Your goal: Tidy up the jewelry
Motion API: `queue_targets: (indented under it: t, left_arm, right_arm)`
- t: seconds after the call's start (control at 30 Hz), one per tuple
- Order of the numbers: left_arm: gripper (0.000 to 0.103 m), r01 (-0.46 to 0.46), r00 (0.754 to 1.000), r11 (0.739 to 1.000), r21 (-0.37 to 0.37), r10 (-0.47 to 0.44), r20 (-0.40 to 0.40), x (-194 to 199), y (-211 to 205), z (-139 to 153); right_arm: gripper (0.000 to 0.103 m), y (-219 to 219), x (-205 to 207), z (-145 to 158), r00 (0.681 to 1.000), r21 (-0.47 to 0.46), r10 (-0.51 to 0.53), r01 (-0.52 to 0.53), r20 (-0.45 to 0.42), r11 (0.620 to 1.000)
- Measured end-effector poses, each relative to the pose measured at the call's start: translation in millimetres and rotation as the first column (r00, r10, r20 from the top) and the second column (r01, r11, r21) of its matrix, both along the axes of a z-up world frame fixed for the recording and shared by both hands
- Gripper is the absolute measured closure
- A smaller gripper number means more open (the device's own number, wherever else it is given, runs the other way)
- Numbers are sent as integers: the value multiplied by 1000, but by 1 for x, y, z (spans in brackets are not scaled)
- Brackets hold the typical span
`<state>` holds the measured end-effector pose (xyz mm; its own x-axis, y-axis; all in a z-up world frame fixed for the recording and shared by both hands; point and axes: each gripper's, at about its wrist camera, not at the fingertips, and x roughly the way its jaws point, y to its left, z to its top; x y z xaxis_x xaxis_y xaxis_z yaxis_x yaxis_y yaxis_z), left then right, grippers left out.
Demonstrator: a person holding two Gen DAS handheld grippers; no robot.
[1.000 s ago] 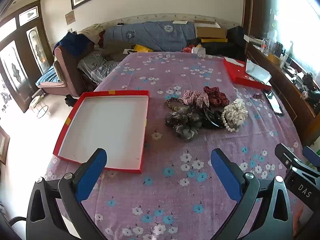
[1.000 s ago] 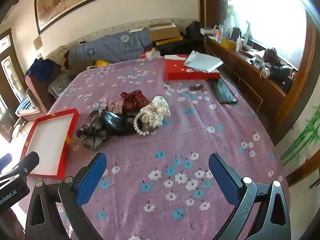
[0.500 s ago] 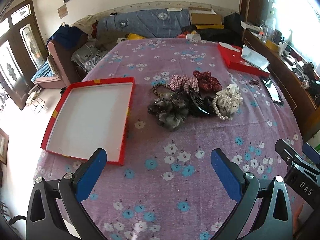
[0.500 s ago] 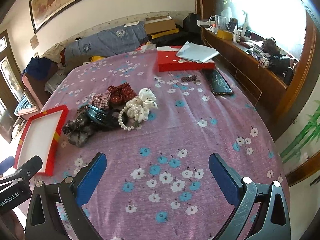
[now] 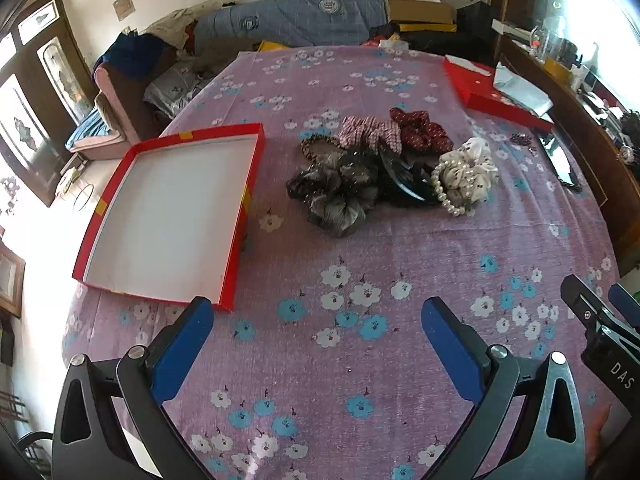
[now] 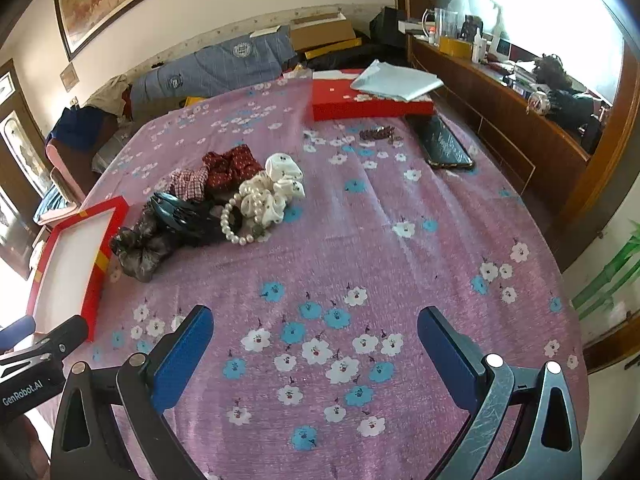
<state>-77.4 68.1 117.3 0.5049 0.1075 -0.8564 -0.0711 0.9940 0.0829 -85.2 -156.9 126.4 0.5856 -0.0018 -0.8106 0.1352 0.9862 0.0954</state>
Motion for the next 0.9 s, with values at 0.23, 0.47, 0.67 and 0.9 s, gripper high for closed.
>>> queue_targets:
  t: [0.23,0.47,0.67,0.9]
  left_arm:
    - [0,-37,999,999,27,38,-34,3,14,-10]
    - [0,-16,999,1000,16,17,-28,22,41,-7]
    - [0,48,998,996,-77,-46,30,78,57,10]
    - [14,95,995,972,-216,-93,22,168,57,9]
  right_arm:
    - [0,6,12,-15,999,2,41,-41,-31,999]
    - [0,15,35,-31,996,3,64,-64,-60,998]
    - [4,8,74,-29,998,21,25,-24,-54,999]
    - [16,-7,126,-21,1000,46,-4,5,-22,999]
